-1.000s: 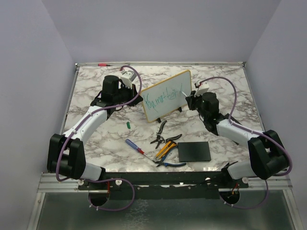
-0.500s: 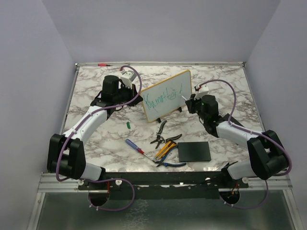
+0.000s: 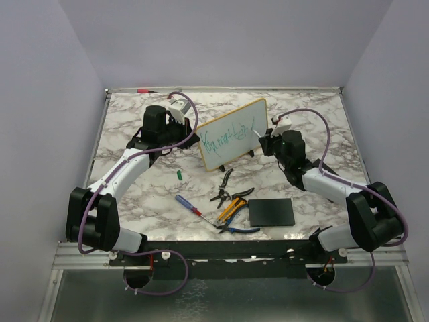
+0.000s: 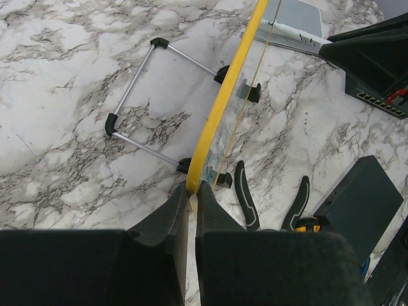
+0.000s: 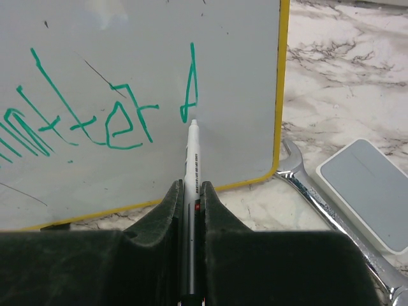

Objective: Write a sentence on the whiteboard
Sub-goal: Write on the whiteboard at the whiteboard stand.

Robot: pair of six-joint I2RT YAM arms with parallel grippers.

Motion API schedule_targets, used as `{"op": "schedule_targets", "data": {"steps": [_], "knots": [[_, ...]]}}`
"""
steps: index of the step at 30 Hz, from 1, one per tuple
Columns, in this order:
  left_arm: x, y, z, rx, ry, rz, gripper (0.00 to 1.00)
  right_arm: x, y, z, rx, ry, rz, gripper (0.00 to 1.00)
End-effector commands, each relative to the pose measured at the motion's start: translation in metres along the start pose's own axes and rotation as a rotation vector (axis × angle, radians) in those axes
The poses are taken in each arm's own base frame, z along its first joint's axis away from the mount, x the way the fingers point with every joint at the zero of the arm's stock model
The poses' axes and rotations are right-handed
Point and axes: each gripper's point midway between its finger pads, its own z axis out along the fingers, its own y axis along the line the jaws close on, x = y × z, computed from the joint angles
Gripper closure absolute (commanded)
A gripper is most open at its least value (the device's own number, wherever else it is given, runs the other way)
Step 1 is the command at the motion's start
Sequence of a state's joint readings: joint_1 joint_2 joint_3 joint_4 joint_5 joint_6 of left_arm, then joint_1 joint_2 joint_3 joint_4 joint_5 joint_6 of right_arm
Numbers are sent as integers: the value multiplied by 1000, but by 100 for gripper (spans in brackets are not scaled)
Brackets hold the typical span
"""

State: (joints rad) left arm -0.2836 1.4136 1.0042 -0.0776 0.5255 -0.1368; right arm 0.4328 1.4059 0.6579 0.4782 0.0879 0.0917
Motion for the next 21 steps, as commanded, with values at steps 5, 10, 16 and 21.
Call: {"op": "schedule_targets", "data": {"steps": [5,10,16,21], "knots": [[-10,0,-5,-21,-23,35,97,-30,2,6,2,-74,-31,99],[-10,0,-5,-20,-24,35,97,-37,3,5,1,-90,-33,99],[-11,1,-5,-22,-26,36,97,-34,3,7,1,-82,-34,99],[-11,0,-5,-22,-25,37,97,-16,2,7,0,-42,-21,99]]}}
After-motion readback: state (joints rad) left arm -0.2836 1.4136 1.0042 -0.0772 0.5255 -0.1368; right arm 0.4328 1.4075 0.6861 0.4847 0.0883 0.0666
